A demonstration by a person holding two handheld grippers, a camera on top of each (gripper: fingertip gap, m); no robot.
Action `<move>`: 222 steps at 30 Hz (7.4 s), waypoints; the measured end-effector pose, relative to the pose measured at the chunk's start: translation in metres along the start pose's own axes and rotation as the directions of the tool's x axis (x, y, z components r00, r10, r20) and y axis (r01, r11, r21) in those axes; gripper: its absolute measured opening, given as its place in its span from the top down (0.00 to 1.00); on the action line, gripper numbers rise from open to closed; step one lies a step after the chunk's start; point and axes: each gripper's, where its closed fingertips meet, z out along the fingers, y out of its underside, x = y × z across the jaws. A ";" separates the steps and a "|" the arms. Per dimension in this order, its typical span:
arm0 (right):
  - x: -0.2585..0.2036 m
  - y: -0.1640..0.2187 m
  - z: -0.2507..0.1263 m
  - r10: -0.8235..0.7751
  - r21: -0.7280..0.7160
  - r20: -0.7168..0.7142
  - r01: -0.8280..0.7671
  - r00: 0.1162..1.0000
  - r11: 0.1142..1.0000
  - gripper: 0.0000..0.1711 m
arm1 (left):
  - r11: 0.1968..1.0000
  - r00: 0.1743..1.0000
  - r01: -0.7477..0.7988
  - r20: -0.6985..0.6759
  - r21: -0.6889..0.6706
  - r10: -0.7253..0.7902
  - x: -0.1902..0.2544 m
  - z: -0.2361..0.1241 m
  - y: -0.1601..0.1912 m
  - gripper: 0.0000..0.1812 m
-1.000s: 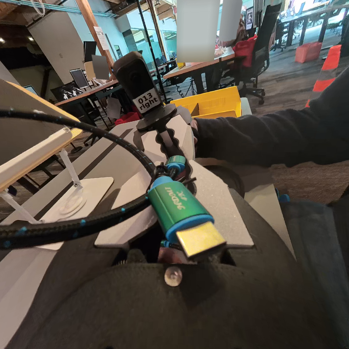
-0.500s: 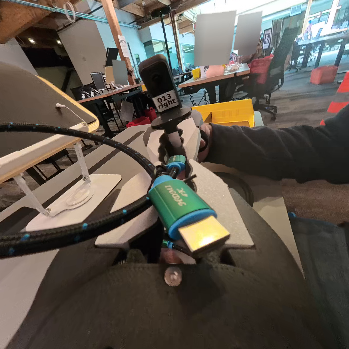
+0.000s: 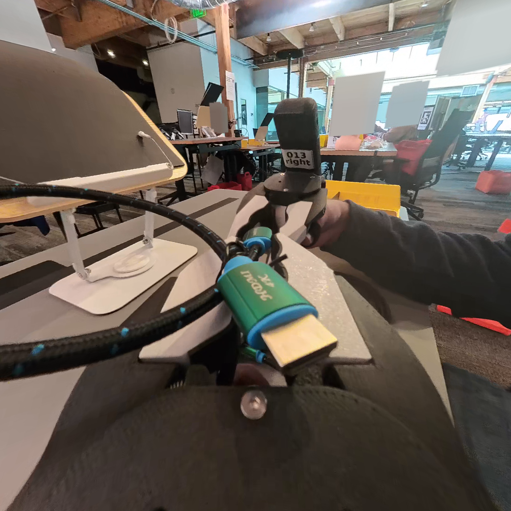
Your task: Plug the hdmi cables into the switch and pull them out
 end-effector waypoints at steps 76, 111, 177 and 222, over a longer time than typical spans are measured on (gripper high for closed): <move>0.025 0.065 0.009 -0.188 -0.367 -0.123 0.131 0.974 0.921 0.70 | 0.993 0.992 -0.113 0.050 -0.040 0.115 0.001 -0.003 -0.011 0.88; 0.051 0.063 0.008 -0.089 -0.230 -0.199 0.042 0.976 0.972 0.85 | 0.997 0.995 -0.054 0.076 -0.059 0.058 -0.010 -0.008 -0.002 0.89; 0.012 -0.039 -0.050 -0.113 0.354 -0.042 0.121 0.993 0.927 0.86 | 0.992 0.969 0.028 0.246 -0.126 0.004 -0.071 -0.026 -0.047 0.88; -0.009 -0.024 -0.030 -0.137 0.239 0.067 0.117 0.988 0.964 0.88 | 0.969 0.982 0.056 -0.160 -0.239 -0.096 -0.034 0.012 -0.035 0.89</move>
